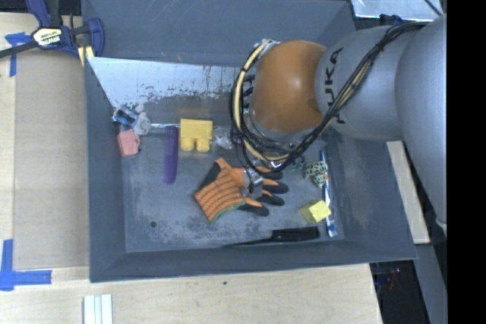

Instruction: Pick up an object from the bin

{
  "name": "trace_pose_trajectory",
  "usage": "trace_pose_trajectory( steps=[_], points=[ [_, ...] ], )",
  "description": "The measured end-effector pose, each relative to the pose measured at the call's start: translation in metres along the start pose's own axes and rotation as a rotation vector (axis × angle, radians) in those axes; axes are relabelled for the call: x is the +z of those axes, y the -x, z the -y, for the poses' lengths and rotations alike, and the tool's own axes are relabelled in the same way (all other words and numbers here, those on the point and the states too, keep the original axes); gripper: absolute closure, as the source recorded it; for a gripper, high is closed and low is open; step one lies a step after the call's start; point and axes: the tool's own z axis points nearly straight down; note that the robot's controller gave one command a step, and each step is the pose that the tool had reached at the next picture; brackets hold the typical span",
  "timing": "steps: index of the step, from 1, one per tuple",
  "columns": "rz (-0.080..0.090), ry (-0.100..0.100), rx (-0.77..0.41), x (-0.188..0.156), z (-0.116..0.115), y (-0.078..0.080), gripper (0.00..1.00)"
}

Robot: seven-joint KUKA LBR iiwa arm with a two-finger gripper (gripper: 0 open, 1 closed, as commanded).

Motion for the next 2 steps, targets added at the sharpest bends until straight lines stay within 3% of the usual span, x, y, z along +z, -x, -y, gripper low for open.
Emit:
trace_pose_trajectory(
  steps=[1,2],
  points=[
    [-0.001,0.007,0.102,0.005,0.006,-0.0154,1.0],
    [-0.001,0.007,0.102,0.0049,0.0059,-0.0153,1.0]
  ],
)
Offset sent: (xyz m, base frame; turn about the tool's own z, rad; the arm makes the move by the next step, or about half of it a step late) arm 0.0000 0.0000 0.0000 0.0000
